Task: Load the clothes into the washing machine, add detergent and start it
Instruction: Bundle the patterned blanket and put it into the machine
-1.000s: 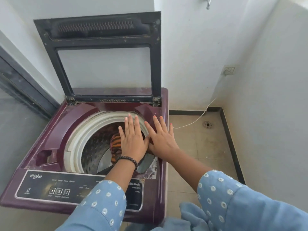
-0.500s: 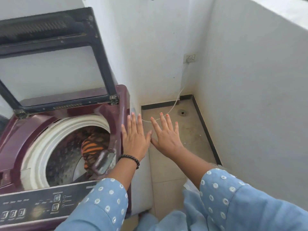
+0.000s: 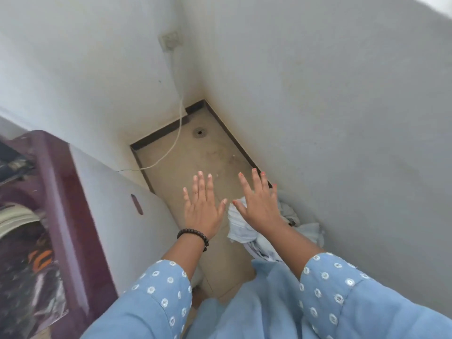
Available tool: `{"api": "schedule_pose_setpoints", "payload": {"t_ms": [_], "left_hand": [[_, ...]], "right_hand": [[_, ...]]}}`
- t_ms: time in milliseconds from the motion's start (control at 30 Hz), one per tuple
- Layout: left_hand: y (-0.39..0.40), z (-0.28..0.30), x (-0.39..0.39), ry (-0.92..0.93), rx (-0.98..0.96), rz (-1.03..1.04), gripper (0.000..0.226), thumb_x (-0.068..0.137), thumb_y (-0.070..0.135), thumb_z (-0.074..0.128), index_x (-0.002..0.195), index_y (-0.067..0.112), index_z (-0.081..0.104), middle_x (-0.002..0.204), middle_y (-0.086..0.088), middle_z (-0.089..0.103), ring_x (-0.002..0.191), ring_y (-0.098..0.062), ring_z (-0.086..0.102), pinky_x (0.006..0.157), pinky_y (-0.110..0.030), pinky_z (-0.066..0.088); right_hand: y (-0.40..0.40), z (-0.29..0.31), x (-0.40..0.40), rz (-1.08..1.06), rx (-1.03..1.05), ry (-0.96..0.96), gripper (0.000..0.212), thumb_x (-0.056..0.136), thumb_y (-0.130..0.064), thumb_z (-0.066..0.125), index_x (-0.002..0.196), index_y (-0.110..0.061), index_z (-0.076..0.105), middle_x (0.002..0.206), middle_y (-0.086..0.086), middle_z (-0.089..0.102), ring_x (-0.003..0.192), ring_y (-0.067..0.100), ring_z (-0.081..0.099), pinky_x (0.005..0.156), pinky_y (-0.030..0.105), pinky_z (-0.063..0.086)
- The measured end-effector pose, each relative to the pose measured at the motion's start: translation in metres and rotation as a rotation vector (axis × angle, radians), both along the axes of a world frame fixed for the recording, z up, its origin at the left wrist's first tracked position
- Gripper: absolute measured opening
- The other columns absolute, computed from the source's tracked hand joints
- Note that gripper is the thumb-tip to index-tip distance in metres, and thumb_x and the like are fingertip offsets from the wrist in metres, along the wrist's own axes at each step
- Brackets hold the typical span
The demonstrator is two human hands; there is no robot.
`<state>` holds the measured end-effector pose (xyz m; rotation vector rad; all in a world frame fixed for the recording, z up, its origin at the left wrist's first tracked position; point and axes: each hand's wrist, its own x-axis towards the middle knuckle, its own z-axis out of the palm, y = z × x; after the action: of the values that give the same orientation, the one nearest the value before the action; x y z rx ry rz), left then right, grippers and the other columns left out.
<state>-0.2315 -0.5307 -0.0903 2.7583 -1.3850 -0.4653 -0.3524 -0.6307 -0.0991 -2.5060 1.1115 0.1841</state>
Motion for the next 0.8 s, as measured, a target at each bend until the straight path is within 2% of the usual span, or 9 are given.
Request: {"api": "schedule_pose_setpoints", "payload": {"t_ms": [200, 400, 600, 800], "left_hand": [[-0.017, -0.053, -0.036, 0.047, 0.155, -0.133, 0.076, 0.101, 0.053, 0.026, 0.154, 0.013, -0.01, 0.163, -0.01, -0.017, 0.151, -0.025, -0.013, 0.12, -0.049, -0.005], [-0.012, -0.108, -0.058, 0.092, 0.31, -0.245, 0.076, 0.102, 0.051, 0.026, 0.154, 0.012, -0.012, 0.163, -0.011, -0.015, 0.151, -0.026, -0.012, 0.121, -0.051, -0.003], [-0.008, -0.164, -0.064, 0.149, 0.401, -0.27, 0.074, 0.102, 0.052, 0.024, 0.154, 0.013, -0.012, 0.163, -0.01, -0.016, 0.151, -0.025, -0.012, 0.121, -0.05, -0.005], [-0.004, -0.217, -0.066, 0.186, 0.474, -0.285, 0.073, 0.102, 0.052, 0.021, 0.154, 0.011, -0.012, 0.163, -0.011, -0.015, 0.151, -0.025, -0.012, 0.121, -0.049, -0.004]], "right_hand": [[-0.011, -0.062, -0.06, -0.168, 0.113, 0.118, 0.073, 0.098, -0.053, 0.039, 0.156, -0.024, 0.006, 0.163, 0.015, -0.002, 0.149, 0.035, -0.002, 0.115, 0.061, 0.008], [0.001, -0.121, -0.088, -0.231, 0.224, 0.222, 0.071, 0.099, -0.051, 0.038, 0.156, -0.024, 0.005, 0.163, 0.013, -0.003, 0.15, 0.033, -0.002, 0.117, 0.059, 0.008], [0.015, -0.183, -0.093, -0.234, 0.342, 0.285, 0.071, 0.099, -0.047, 0.041, 0.155, -0.023, 0.006, 0.163, 0.013, -0.001, 0.15, 0.032, -0.002, 0.117, 0.058, 0.009], [0.022, -0.244, -0.086, -0.173, 0.459, 0.332, 0.064, 0.099, -0.043, 0.042, 0.153, -0.018, 0.019, 0.163, 0.012, 0.004, 0.15, 0.031, -0.001, 0.117, 0.056, 0.01]]}}
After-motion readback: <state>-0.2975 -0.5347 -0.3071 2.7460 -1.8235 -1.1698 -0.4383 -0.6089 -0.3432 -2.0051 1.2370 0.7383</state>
